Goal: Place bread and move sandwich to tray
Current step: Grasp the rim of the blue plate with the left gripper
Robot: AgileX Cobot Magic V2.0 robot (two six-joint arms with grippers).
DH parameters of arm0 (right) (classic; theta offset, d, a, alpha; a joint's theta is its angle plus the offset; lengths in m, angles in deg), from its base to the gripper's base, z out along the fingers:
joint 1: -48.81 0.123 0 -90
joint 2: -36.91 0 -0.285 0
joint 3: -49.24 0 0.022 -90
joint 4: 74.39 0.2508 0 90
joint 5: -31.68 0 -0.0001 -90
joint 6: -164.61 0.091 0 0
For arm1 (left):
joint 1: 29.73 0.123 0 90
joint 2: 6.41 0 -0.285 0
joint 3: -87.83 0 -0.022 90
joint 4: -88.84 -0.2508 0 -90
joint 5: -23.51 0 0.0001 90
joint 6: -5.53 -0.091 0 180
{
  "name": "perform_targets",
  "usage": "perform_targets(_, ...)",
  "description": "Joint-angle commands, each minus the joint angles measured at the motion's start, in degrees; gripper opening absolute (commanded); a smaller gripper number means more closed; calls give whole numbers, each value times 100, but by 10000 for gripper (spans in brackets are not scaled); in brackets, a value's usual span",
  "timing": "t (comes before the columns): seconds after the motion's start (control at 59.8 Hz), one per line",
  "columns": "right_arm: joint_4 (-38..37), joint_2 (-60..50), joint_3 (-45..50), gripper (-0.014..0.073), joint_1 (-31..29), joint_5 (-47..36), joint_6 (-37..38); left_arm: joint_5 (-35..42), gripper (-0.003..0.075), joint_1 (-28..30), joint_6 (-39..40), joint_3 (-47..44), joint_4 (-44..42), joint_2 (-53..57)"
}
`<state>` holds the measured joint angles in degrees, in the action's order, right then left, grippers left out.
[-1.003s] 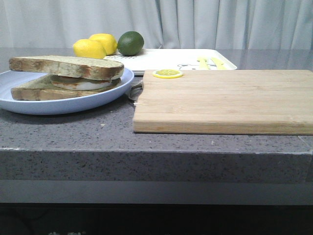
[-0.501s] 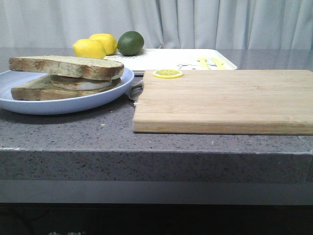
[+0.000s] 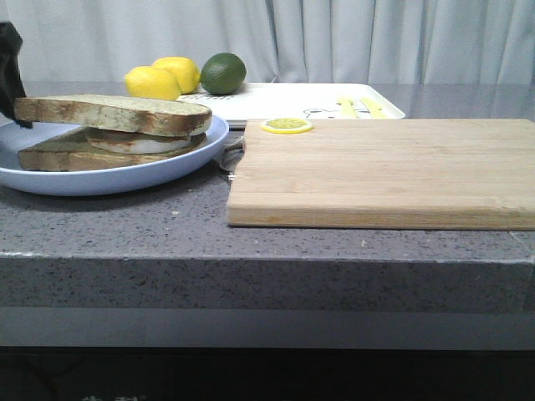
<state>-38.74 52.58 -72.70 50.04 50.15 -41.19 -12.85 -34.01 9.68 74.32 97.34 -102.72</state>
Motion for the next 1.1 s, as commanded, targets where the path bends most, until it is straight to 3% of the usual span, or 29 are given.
perform_targets(0.0,94,54,-154,-60,4,-413,-20,187,617,-32,-8,246,69,21)
perform_targets(0.401,94,54,-154,-60,4,-397,-20,207,593,-32,-8,246,137,-222)
perform_targets(0.518,94,54,-154,-60,4,-384,-20,176,479,-32,-8,246,296,-321)
perform_targets(0.802,94,54,-154,-60,4,-384,-20,53,-9,-32,-8,246,307,-346)
perform_targets(1.086,94,54,-154,-60,4,-340,-20,-140,-20,-21,-8,442,307,-335)
